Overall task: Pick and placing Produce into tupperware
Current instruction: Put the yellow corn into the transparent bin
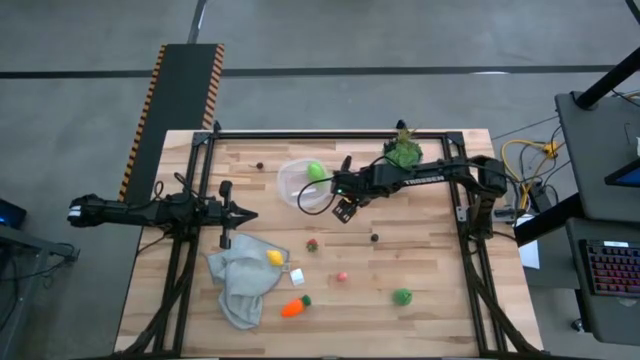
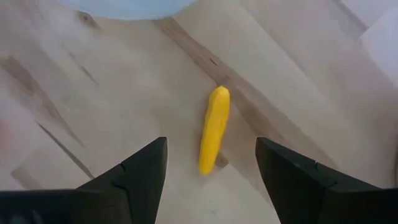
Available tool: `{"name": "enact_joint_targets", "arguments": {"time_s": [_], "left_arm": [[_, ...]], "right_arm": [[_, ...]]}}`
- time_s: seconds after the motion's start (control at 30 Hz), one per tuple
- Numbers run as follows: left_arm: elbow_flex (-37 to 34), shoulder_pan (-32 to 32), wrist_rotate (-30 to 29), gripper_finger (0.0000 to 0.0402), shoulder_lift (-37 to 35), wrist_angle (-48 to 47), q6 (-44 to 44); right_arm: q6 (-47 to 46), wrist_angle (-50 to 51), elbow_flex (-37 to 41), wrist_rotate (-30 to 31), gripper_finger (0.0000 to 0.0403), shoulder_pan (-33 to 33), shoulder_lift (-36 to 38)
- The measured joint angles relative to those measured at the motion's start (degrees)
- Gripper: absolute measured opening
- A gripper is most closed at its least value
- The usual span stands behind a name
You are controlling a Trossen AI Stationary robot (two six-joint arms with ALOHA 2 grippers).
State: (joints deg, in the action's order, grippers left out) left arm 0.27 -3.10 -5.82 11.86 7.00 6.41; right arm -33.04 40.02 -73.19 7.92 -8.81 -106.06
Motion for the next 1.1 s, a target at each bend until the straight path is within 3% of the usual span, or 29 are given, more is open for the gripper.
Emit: {"name": "enact_joint_targets", "arguments": {"time_s": [0.43, 1.1], "left_arm": [[0.00, 0.00, 0.00, 0.0000, 0.04, 0.01, -0.01], [0.00, 0.01, 0.01, 0.0000, 0.11, -0.02, 0.00]], "right_arm": [[-0.12, -12.23, 6.72, -2.38, 0.0238, -0.60, -0.21], [-1.90, -20.04, 12.94, -2.26, 0.0234, -0.71, -0.81]]}}
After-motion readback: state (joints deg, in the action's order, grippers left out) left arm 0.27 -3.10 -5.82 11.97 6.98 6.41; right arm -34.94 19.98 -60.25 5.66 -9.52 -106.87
